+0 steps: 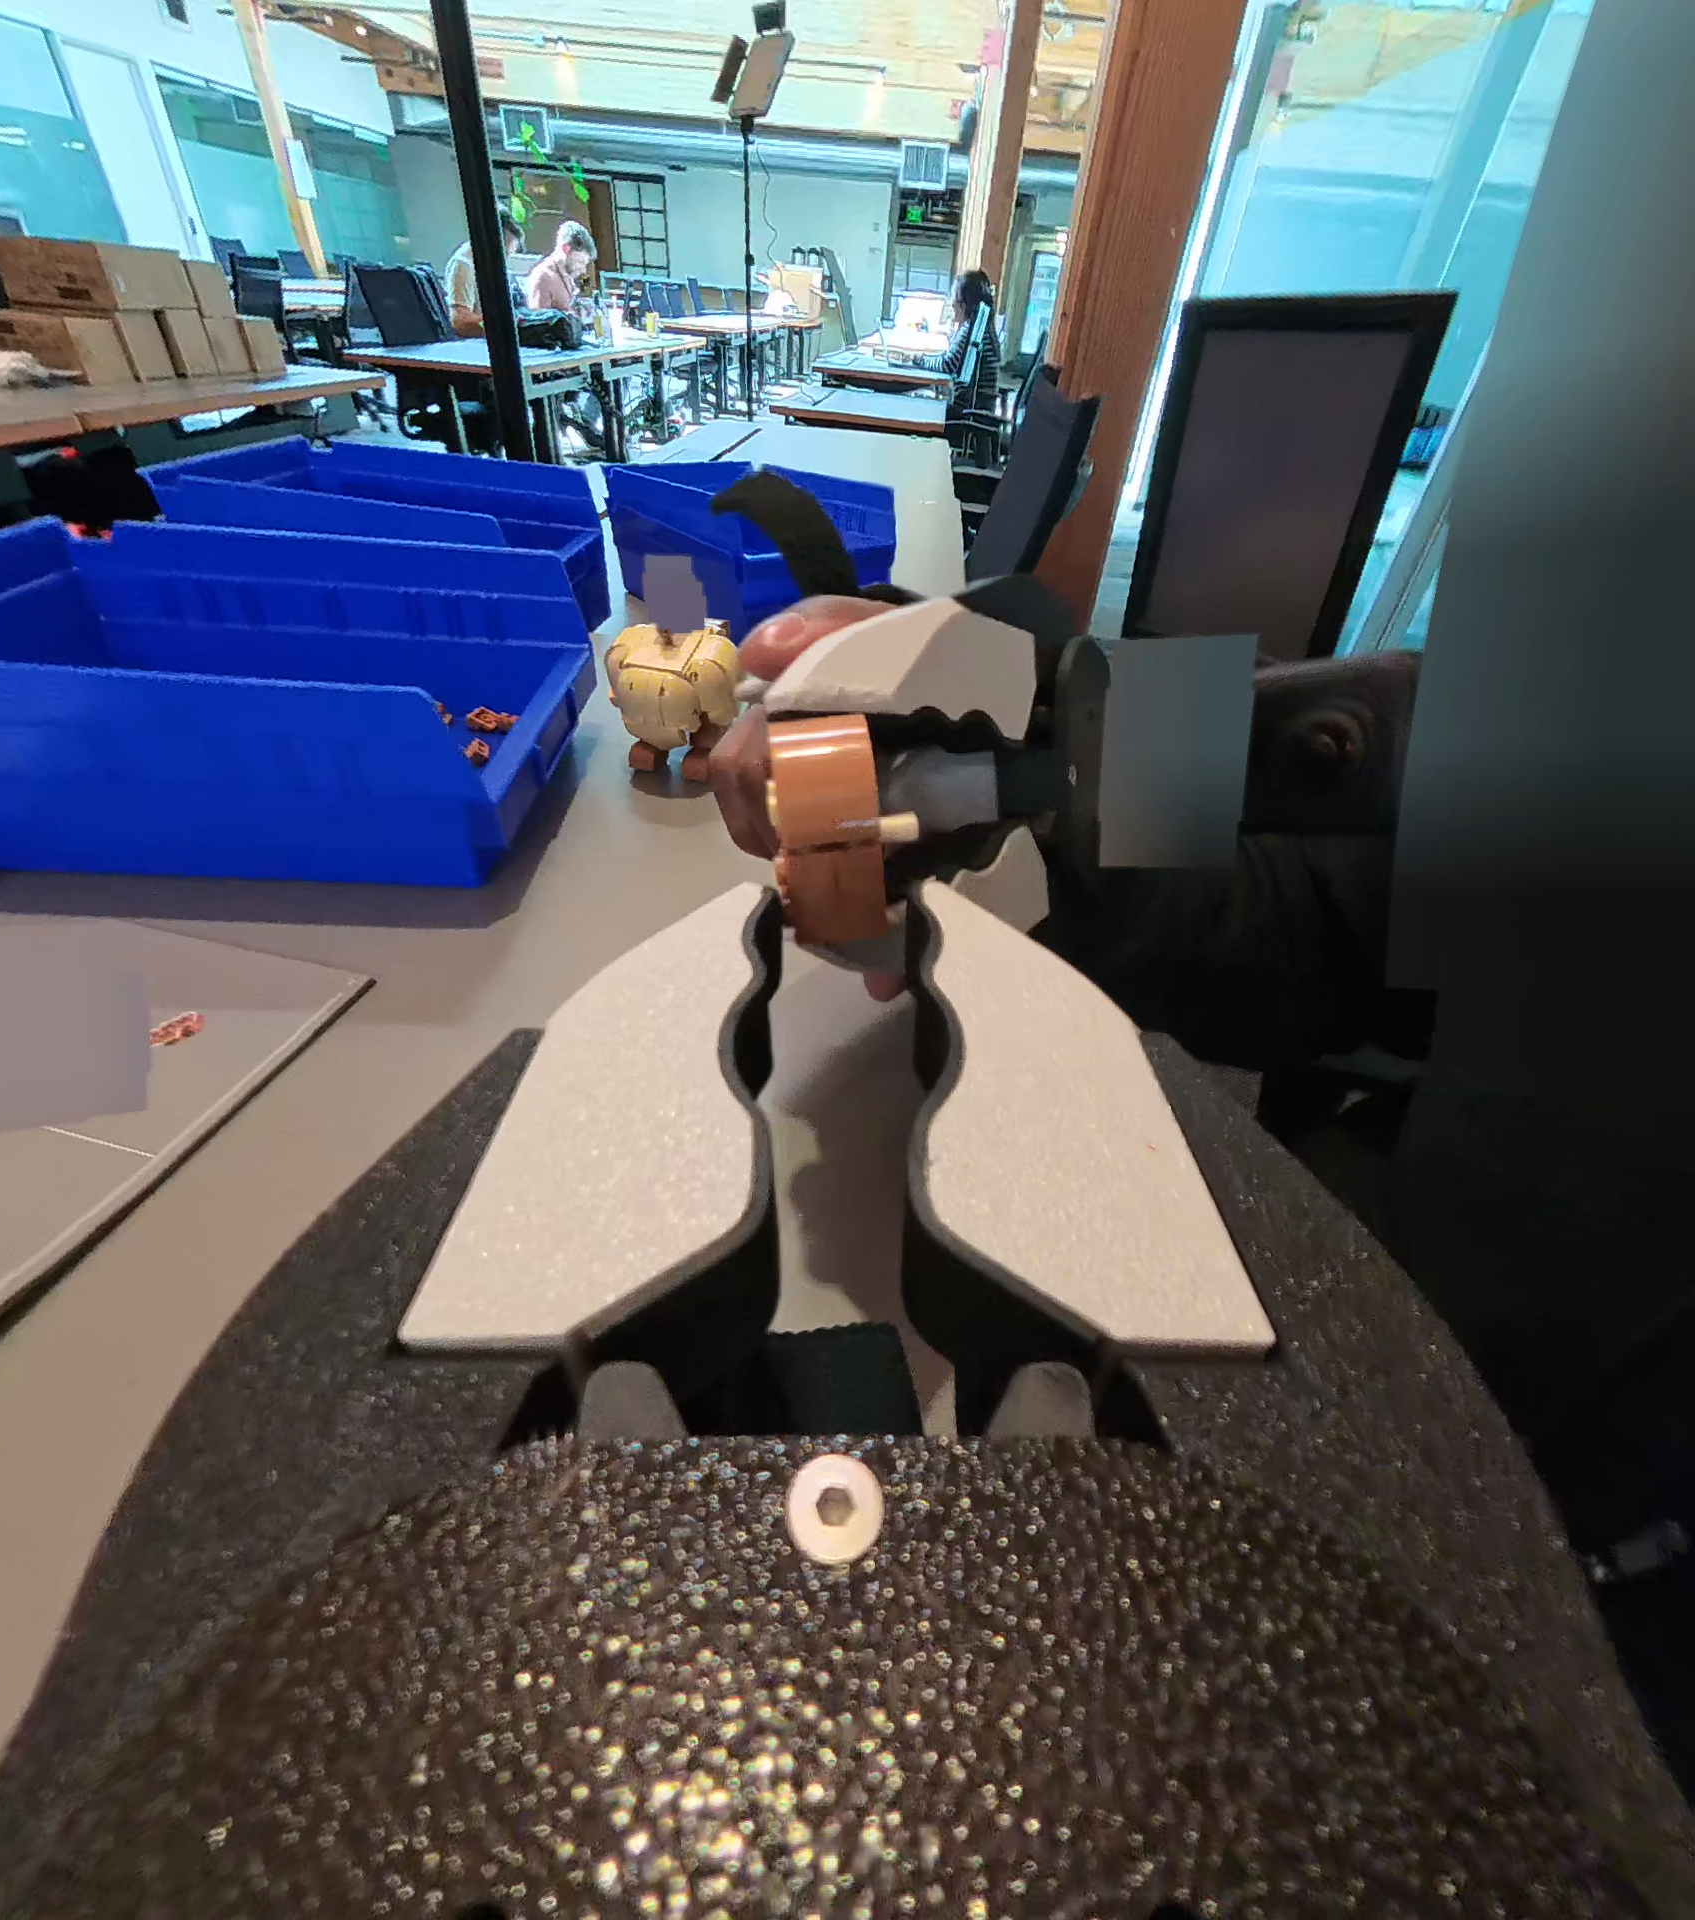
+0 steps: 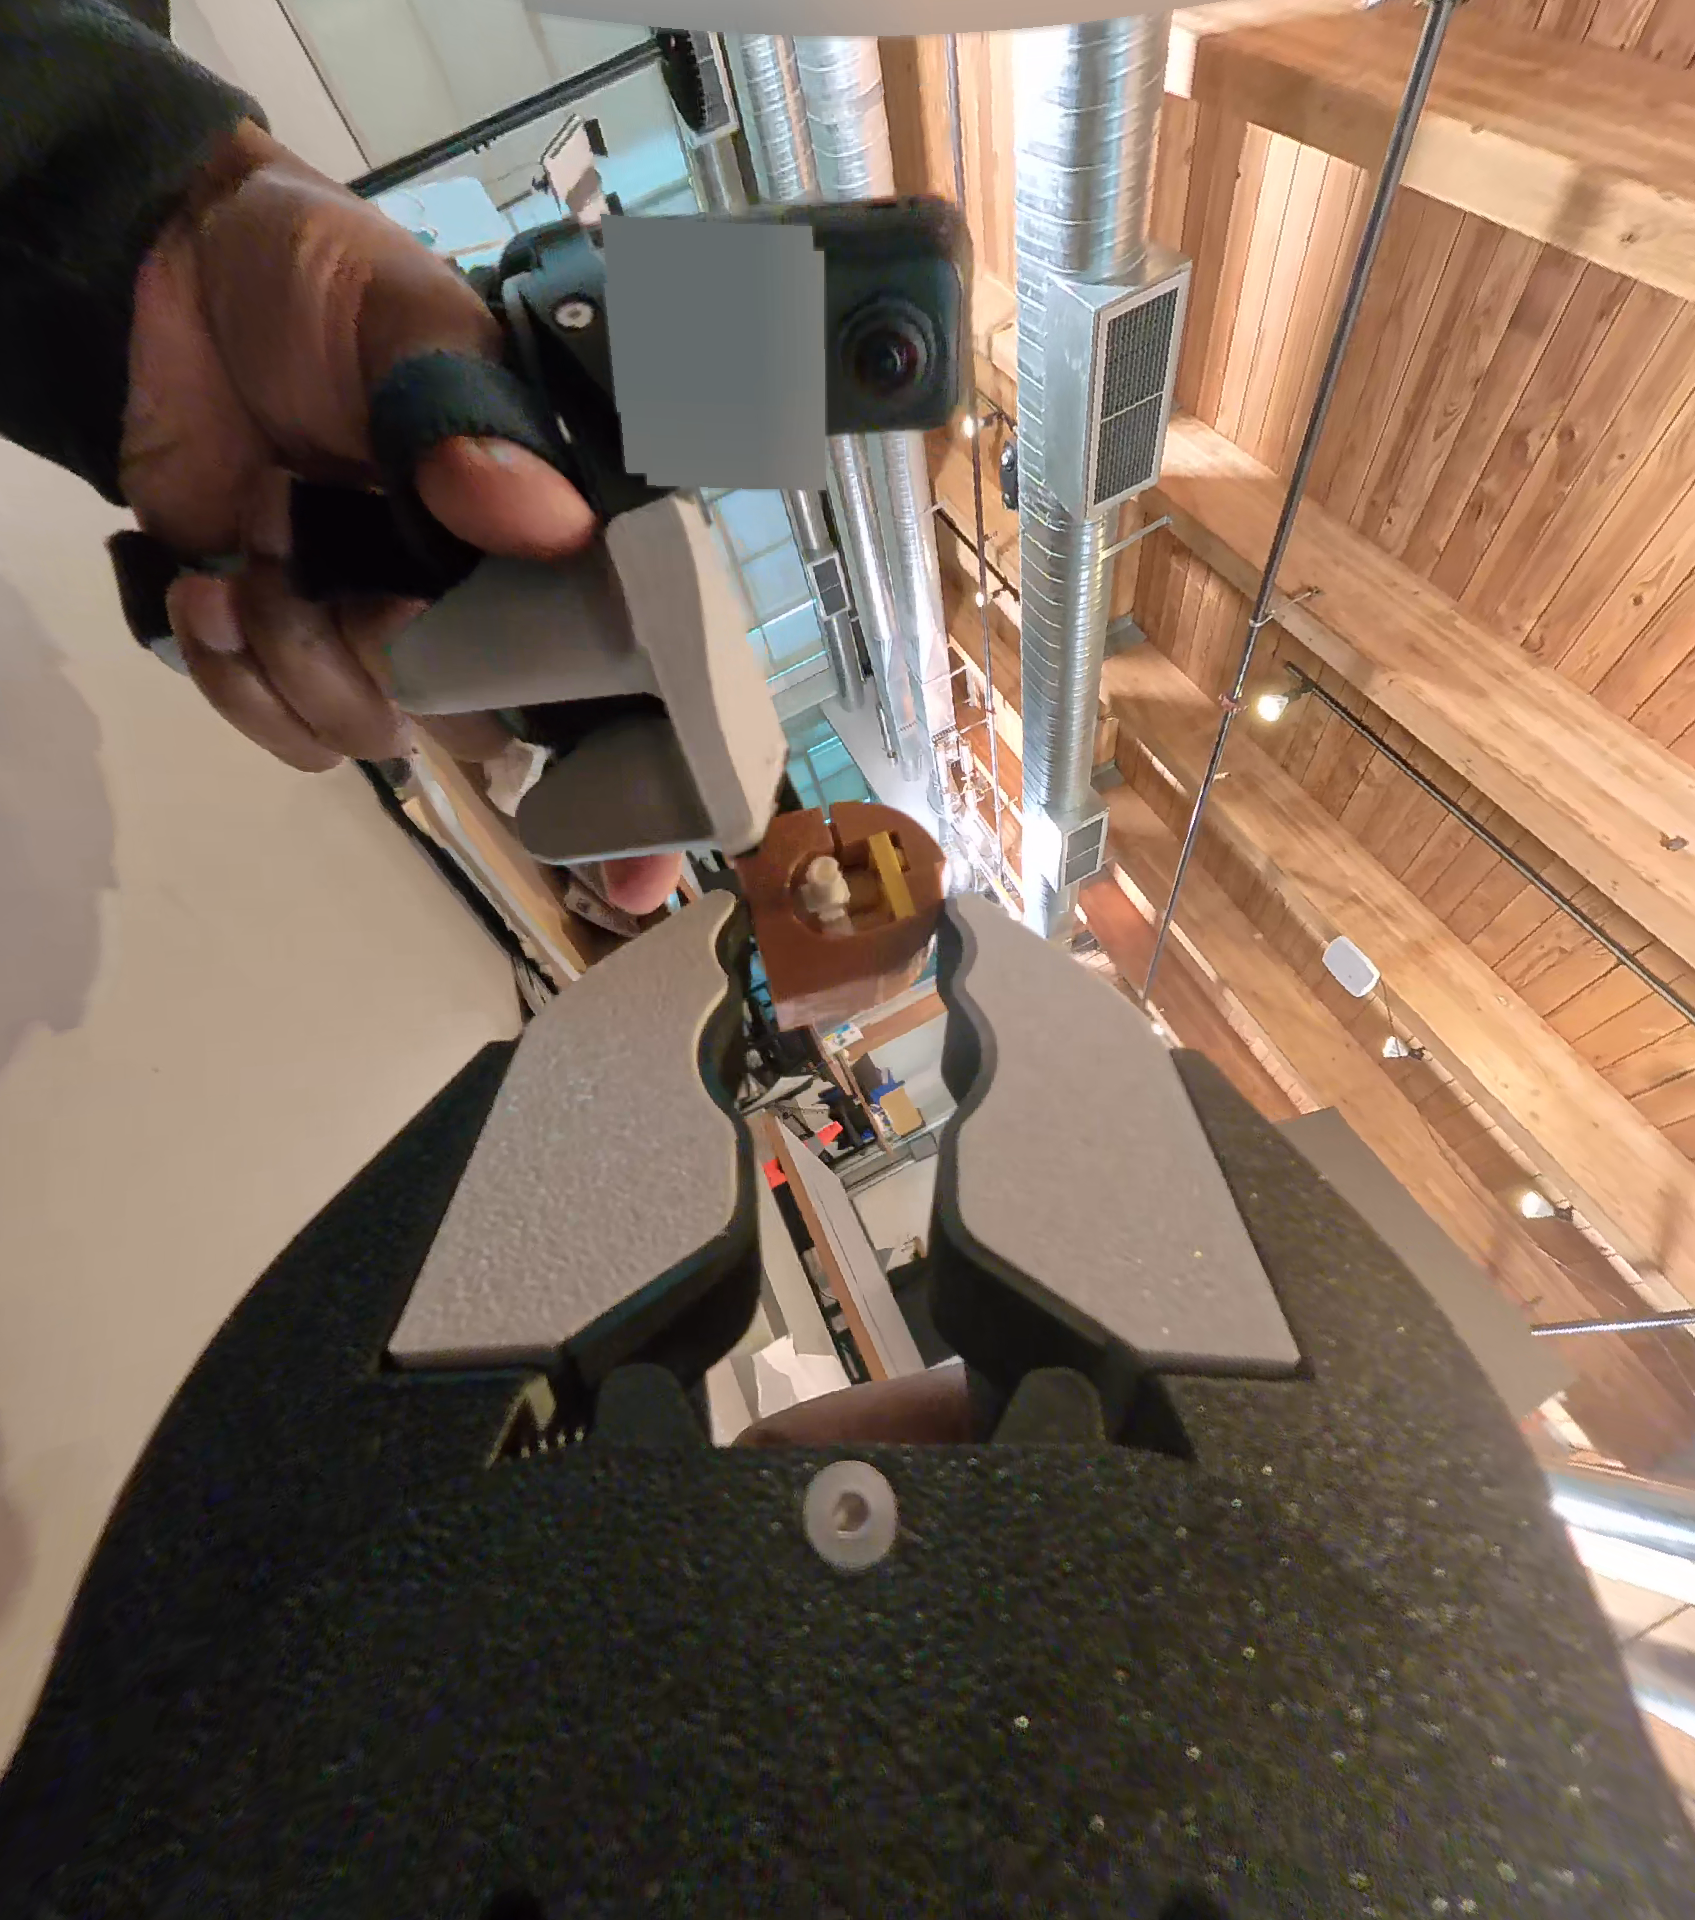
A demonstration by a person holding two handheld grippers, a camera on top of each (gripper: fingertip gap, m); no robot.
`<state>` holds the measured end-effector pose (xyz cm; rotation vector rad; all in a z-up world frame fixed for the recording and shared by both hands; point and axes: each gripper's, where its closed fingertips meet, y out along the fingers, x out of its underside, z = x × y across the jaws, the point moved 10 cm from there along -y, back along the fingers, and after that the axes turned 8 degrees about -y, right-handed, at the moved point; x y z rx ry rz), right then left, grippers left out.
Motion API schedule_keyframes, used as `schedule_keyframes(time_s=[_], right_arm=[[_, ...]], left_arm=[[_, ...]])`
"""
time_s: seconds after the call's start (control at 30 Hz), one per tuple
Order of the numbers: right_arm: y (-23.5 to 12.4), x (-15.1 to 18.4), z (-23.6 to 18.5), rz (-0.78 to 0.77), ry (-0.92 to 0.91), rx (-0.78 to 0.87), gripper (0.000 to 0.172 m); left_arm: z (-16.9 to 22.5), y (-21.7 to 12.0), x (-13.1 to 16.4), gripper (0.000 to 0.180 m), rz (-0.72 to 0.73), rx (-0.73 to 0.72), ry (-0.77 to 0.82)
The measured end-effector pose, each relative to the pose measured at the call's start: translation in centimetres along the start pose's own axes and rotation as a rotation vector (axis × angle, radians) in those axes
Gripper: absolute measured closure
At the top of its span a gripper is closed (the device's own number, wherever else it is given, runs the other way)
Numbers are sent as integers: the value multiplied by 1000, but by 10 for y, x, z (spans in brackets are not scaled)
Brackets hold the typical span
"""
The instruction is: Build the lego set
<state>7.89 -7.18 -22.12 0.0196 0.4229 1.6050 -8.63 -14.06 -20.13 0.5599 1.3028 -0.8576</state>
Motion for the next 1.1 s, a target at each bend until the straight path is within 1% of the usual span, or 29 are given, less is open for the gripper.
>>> schedule_keyframes(time_s=[0.13,0.2,0.23,0.3,0.4,0.47,0.53,0.8,1.1], right_arm=[[-2,0,9,19,71,1,138],[-2,0,12,17,90,8,139],[-2,1,14,9,96,6,138],[-2,2,17,-1,113,-21,138],[-3,0,21,6,139,-72,138],[-4,-1,25,18,154,-84,138],[-6,-2,29,27,158,-83,138],[-11,-4,33,30,141,-80,138],[-10,-8,34,40,118,-92,138]], left_arm=[[5,-8,-8,152,-16,-49,139],[8,-11,-17,149,-18,-106,232],[10,-13,-21,146,-12,-139,321],[19,-17,-28,142,-18,-180,554],[31,-13,-32,140,-88,-186,914],[32,-9,-32,139,-120,-192,1077],[30,-5,-35,138,-158,-212,1141],[34,3,-40,140,-172,-176,1281],[39,8,-45,140,-289,-126,1465]])
